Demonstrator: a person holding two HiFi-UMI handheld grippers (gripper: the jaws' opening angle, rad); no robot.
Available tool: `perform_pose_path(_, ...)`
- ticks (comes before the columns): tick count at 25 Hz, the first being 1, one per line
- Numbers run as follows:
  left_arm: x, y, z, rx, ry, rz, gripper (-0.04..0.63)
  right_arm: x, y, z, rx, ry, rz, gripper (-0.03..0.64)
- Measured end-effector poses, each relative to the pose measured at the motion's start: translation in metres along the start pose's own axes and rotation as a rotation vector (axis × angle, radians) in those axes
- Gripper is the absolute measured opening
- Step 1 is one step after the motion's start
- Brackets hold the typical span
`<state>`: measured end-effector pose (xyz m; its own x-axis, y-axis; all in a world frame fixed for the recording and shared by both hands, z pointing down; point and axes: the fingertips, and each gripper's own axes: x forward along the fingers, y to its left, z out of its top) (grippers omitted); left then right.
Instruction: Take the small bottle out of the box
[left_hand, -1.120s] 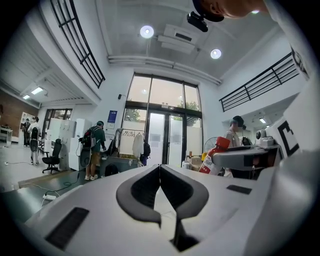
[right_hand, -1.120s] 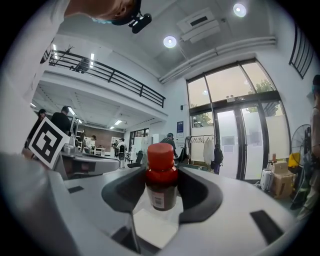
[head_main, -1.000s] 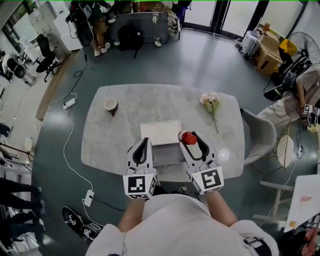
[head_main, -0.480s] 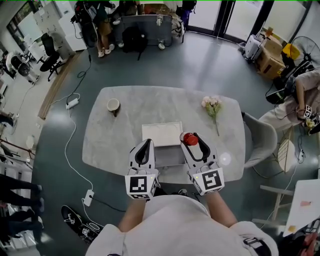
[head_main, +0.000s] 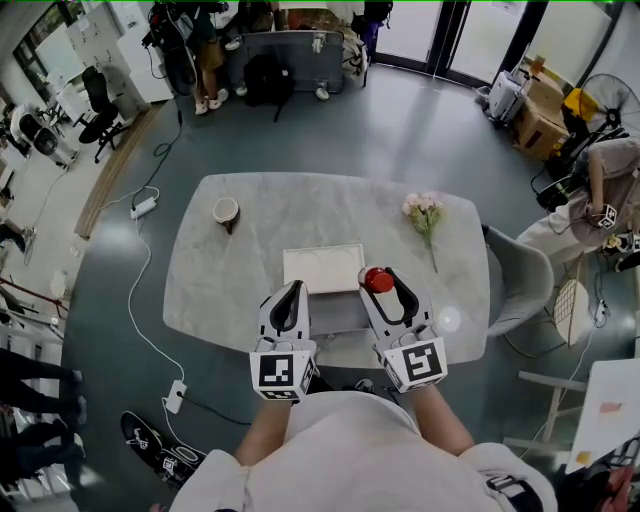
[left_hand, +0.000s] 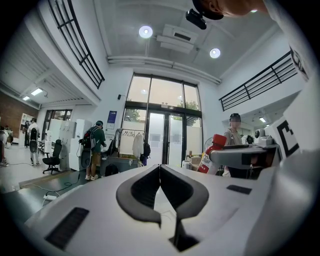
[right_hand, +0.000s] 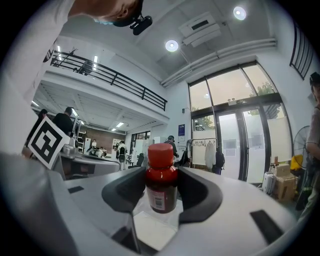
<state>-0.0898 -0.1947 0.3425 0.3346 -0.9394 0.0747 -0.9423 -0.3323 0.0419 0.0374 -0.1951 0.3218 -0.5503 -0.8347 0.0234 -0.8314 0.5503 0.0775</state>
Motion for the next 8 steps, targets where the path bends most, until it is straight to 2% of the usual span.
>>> perform_pose_path(8,-0.0033,-0.0012,-0.0016,0.000,0.006,-0.011,0.024,-0.0013,0.0058,-0.0006,0.011,0.008,0.006,0.213)
